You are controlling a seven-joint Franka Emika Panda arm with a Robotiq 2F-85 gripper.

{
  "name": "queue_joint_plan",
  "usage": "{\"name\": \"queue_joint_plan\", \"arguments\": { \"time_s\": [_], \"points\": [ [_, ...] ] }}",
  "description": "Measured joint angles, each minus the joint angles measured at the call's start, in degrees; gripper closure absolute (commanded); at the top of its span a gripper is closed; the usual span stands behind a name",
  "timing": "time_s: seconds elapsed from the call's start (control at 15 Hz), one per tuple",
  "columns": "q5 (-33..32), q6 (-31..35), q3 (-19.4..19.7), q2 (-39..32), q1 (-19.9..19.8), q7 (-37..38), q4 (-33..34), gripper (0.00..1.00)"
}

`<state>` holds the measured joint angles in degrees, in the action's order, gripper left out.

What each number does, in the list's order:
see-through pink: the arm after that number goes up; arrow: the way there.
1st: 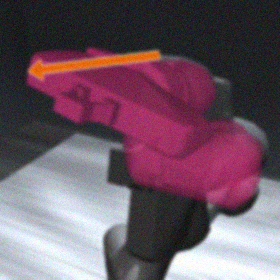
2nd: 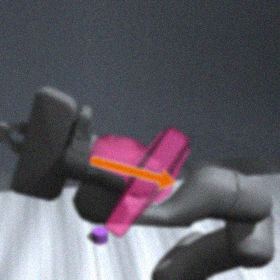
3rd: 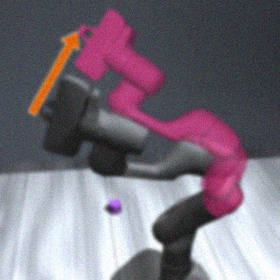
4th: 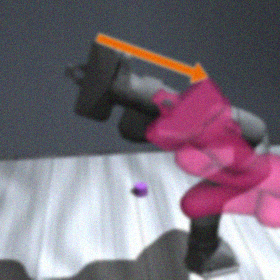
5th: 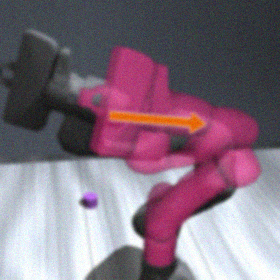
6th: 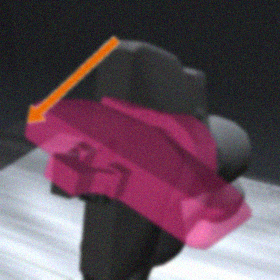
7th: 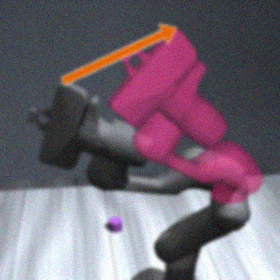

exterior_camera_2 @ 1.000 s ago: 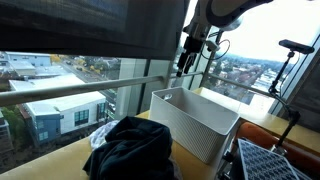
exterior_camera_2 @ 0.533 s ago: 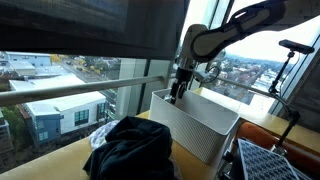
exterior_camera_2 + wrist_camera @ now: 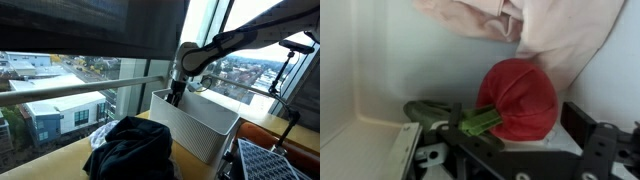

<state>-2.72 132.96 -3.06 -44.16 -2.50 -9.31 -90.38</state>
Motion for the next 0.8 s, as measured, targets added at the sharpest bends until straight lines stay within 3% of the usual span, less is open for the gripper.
{"name": "queue_joint_plan", "arguments": {
  "time_s": [0.13,0.2,0.27,0.53,0.8],
  "points": [
    [0.4,0.0,-0.2,-2.8,-0.2,-0.5,2.5,0.00],
    [0.6,0.0,-0.4,-4.2,-0.2,-0.6,3.7,0.25],
    [0.6,0.0,-0.5,-5.4,-0.1,-0.7,4.8,0.26],
    [0.6,0.0,-0.5,-7.8,-0.2,-0.7,6.9,0.58],
    [0.6,-0.1,-0.5,-5.3,0.1,-0.3,6.4,0.85]
  ]
}}
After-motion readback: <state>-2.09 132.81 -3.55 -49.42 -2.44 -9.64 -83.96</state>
